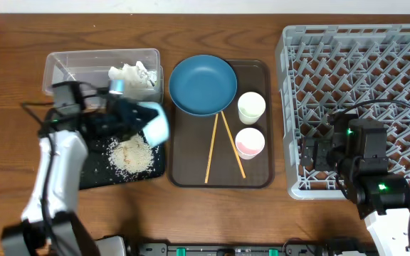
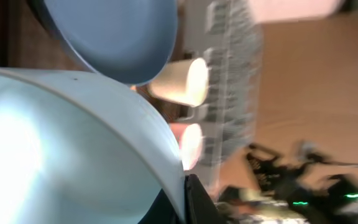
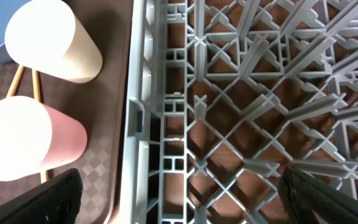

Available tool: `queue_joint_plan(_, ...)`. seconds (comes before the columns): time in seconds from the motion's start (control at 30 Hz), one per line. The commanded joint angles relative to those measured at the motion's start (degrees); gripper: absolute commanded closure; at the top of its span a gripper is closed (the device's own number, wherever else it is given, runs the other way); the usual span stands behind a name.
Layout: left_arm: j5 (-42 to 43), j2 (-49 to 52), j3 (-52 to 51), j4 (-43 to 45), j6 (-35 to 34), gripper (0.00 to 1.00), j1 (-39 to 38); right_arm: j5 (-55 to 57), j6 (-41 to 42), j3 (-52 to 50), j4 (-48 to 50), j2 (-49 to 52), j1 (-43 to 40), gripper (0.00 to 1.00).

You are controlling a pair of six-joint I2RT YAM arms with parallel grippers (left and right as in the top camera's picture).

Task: Sort waste into correct bins and load items into the dishwasher rack
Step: 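Set the emptied light-blue bowl back on the brown tray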

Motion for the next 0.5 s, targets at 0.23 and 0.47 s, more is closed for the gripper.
queue_joint_plan(0.23,-36.65,-0.11,1.38,0.52,-0.31,0.94,-25.05,-0.04,0.66,1.31,0.11,0.02,1.4,0.01)
queue_joint_plan(0.47,-46.21,5.9,1.38,3.56,-0.48,0.93,-34.67,-0.04,0.66,1.31,0.11,0.02,1.4,0.01)
